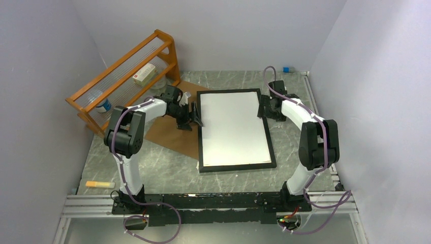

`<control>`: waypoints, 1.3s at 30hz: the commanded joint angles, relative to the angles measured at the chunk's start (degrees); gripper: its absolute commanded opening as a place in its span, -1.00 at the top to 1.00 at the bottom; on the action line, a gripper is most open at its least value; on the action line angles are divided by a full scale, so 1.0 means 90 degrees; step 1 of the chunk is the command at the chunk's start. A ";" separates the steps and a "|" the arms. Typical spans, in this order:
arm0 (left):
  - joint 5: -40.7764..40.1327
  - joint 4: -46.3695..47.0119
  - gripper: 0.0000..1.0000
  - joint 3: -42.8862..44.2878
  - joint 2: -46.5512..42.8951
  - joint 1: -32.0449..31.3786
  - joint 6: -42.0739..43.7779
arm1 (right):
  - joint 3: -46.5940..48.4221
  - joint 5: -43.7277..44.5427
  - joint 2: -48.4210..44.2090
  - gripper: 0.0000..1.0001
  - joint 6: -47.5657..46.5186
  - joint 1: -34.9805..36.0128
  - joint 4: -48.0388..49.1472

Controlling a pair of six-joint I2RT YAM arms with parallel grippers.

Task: Put the photo into the frame
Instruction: Move the photo frame to the center of the board.

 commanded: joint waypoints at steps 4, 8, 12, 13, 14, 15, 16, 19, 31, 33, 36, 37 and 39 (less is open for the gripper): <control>0.1023 0.0313 -0.47 0.0257 0.0358 -0.0066 -0.0132 | -0.0554 -0.0927 -0.0142 -0.63 0.0649 -0.0369 0.0537; 0.1125 0.0267 -0.45 0.0368 0.0571 -0.0192 -0.0129 | -0.0941 -0.1490 -0.0268 -0.64 0.0852 -0.0560 0.0774; 0.1309 0.0483 -0.44 0.0464 0.0666 -0.0312 -0.0255 | -0.1294 -0.2017 -0.0366 -0.64 0.1030 -0.0763 0.1009; 0.1351 0.0513 -0.44 0.0508 0.0702 -0.0346 -0.0271 | -0.1373 -0.2089 -0.0392 -0.64 0.1065 -0.0788 0.1059; 0.1365 0.0522 -0.43 0.0580 0.0758 -0.0390 -0.0278 | -0.1447 -0.2160 -0.0428 -0.64 0.1103 -0.0791 0.1123; 0.1356 0.0503 -0.42 0.0660 0.0779 -0.0440 -0.0274 | -0.1520 -0.2252 -0.0453 -0.64 0.1132 -0.0790 0.1183; 0.1305 0.0443 -0.41 0.0741 0.0835 -0.0486 -0.0261 | -0.1601 -0.2354 -0.0481 -0.64 0.1162 -0.0873 0.1238; 0.1288 0.0423 -0.39 0.0933 0.0932 -0.0648 -0.0266 | -0.1860 -0.2498 -0.0643 -0.62 0.1315 -0.1064 0.1420; 0.1557 0.0585 -0.36 0.1810 0.1753 -0.1371 -0.0433 | -0.2703 -0.1346 -0.1810 -0.60 0.1910 -0.1667 0.1382; 0.1559 0.0588 -0.35 0.1988 0.1933 -0.1495 -0.0447 | -0.2789 -0.1184 -0.1939 -0.60 0.1911 -0.1787 0.1361; 0.1591 0.0597 -0.35 0.2235 0.2213 -0.1630 -0.0490 | -0.2863 -0.0988 -0.2056 -0.60 0.1974 -0.1963 0.1292; 0.1605 0.0590 -0.35 0.2333 0.2261 -0.1662 -0.0479 | -0.2882 -0.0990 -0.2068 -0.60 0.1979 -0.2018 0.1304; 0.1626 0.0538 -0.36 0.2539 0.2449 -0.1697 -0.0470 | -0.2876 -0.0793 -0.2058 -0.60 0.2041 -0.2092 0.1217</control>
